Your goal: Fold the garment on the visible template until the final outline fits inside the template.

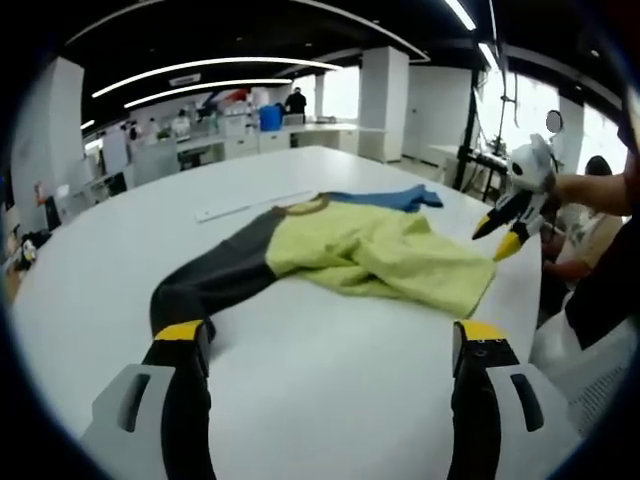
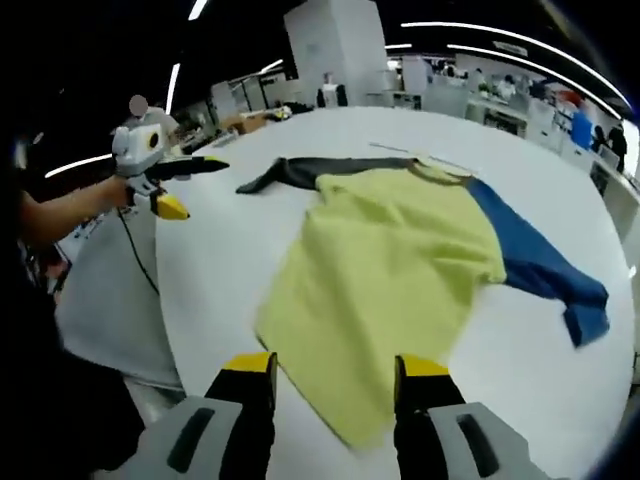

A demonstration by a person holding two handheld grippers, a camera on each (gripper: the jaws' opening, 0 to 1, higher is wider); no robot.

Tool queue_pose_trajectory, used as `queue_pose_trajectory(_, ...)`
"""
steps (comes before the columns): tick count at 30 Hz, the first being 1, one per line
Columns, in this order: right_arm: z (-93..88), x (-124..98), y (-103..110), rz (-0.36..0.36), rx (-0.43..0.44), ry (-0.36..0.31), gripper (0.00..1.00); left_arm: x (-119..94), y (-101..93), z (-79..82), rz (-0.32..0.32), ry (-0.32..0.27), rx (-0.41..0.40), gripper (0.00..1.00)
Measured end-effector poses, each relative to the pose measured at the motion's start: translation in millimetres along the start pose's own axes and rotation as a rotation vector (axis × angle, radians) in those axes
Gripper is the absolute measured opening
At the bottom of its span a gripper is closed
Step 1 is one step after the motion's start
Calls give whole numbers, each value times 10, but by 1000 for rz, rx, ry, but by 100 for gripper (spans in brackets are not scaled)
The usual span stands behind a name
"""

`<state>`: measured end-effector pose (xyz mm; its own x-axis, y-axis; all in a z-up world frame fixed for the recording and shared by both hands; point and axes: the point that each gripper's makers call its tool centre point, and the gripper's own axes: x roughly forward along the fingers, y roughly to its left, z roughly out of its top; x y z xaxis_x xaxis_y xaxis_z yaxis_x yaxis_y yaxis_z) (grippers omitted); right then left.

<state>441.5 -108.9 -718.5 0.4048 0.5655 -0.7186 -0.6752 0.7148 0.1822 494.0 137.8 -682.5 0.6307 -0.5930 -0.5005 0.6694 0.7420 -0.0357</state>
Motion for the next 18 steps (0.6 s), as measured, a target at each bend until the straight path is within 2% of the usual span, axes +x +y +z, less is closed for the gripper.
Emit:
queue_pose_trajectory(3,153,76,120,27,-38,-19,48,-12,-13,-11,1,3,4,99)
queue_pose_trajectory(12,349,331,328,75,-109,-10,56,-56,-38,-34,-2,4,9,99)
queue_pose_trajectory(18,453,538,444,107,-130,15,53,-58,-73,-79,-7,13,2,99)
